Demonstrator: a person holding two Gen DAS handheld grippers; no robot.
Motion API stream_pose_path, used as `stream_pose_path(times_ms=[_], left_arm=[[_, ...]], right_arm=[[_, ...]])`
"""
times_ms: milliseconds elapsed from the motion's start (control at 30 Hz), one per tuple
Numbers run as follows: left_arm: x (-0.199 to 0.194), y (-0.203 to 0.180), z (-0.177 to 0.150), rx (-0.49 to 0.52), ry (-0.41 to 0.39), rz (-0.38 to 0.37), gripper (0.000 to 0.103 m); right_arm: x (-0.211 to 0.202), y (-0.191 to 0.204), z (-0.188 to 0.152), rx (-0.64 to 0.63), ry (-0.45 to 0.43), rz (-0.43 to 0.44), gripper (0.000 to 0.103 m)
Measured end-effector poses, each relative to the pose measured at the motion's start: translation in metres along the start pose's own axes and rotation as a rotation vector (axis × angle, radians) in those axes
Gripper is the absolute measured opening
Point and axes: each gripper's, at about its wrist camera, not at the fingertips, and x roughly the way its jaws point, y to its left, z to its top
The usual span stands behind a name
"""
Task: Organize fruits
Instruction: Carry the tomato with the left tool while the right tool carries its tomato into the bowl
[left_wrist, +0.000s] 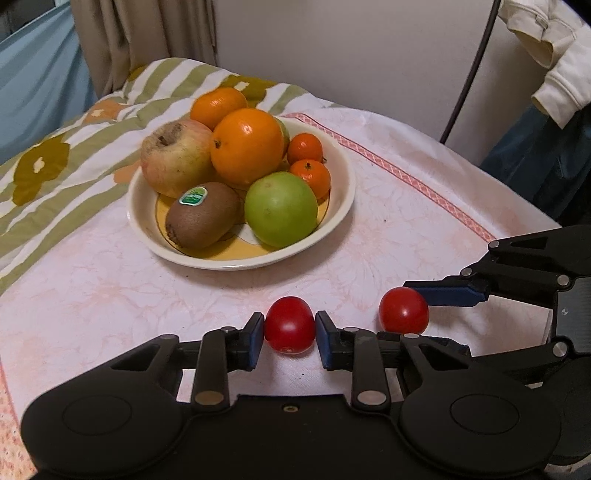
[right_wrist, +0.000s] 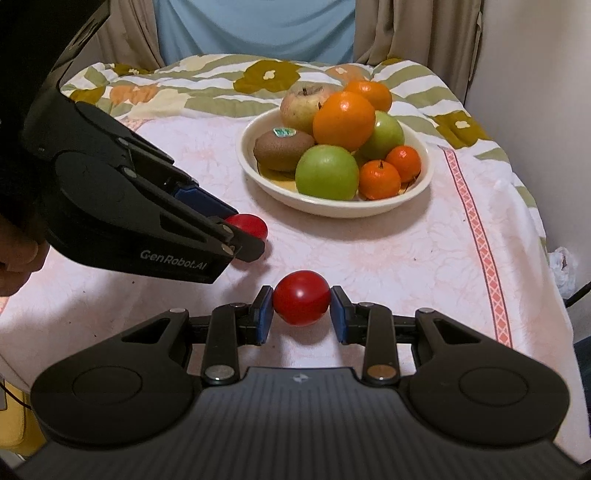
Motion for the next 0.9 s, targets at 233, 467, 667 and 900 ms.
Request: stream_pose_path(times_ms=[233, 467, 667, 900], left_arm=[[-0.030, 0.001, 0.004, -0.056, -0.035, 0.031, 0.033], [-0.062, -0.002, 0.016, -0.136, -0.086, 0.068, 0.033], [-0.076, -0.004, 0.035, -0.195, -0.124, 0.114, 0.033], [-0.073, 0.004, 0.060, -0.259, -0.148, 0.172, 0.033]], right_arm=[[-0.021, -0.001, 0.011, -0.002, -0.026, 0.008, 0.048], [-0.048, -0.012, 0.032, -0.007, -0.058, 0.005, 0.048], [-0.059, -0.033, 0.055, -0.016, -0.089, 0.014, 0.048], [-0.052, -0.061, 0.085, -0.040, -0.112, 0.033, 0.048]])
